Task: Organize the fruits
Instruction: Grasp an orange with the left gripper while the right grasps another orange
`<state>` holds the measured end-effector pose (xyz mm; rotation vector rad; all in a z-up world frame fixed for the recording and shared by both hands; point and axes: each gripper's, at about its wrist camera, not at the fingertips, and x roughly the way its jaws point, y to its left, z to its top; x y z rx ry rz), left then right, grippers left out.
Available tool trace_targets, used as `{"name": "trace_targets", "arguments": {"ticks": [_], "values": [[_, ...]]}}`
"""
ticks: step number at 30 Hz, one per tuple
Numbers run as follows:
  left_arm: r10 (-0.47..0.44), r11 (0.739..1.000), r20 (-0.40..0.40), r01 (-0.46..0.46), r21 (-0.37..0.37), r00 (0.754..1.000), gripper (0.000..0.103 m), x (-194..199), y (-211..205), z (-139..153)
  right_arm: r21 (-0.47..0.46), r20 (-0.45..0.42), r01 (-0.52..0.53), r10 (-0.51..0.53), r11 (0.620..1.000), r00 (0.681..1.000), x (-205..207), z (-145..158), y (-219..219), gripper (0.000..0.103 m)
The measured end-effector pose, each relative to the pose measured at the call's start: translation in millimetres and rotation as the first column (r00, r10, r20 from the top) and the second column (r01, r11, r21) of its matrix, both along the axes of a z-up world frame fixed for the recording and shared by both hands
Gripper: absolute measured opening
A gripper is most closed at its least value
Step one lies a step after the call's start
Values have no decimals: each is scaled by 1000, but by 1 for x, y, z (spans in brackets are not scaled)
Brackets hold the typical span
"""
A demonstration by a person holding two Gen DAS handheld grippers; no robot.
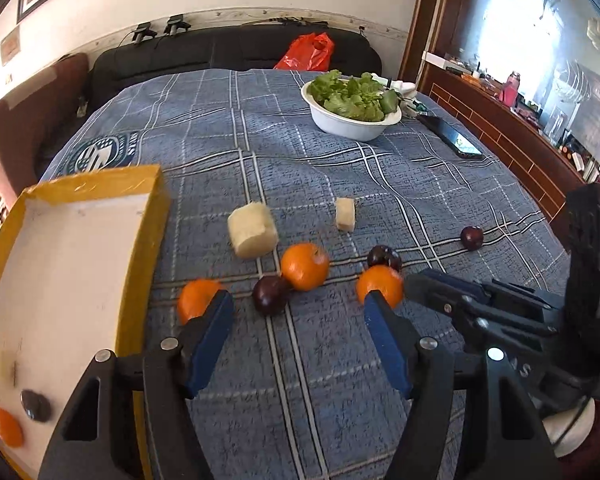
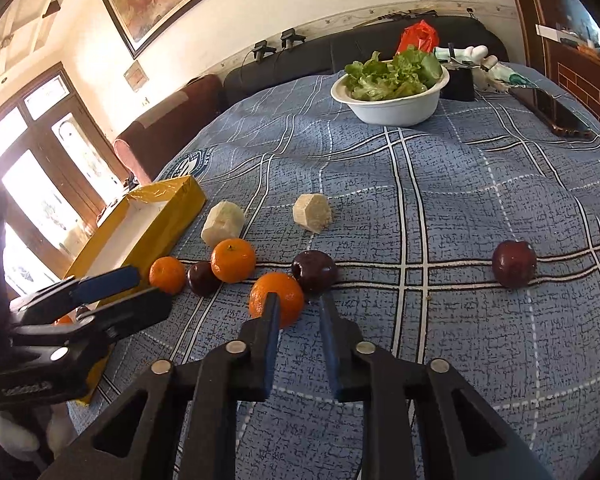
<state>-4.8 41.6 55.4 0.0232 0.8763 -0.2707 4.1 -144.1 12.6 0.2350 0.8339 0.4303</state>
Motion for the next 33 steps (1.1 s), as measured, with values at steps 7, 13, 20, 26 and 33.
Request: {"name": "trace_targets", "arguments": {"ticks": [7, 13, 20, 26, 33], "values": [[-60, 997, -41, 61, 42, 997, 48, 36, -22, -18, 46, -27, 9, -7, 999, 1000, 3, -2, -9, 20], [-58, 996, -65, 62, 62, 996, 40, 52, -29, -33, 105, -55, 62, -56, 993, 997, 8, -4, -25, 20], [-32, 996, -41, 35, 80, 999, 33, 46, -31, -31, 117, -67, -2, 10, 993, 998, 10, -5, -16, 25], [6, 1000, -17, -6, 8, 1000, 33, 25, -14, -14, 82, -34, -60, 63, 995, 997, 3, -1, -1, 40], [83, 994, 34, -81, -75, 996, 34, -12, 22, 12, -79, -14, -72, 71, 994, 997, 4, -1, 29, 42]]}}
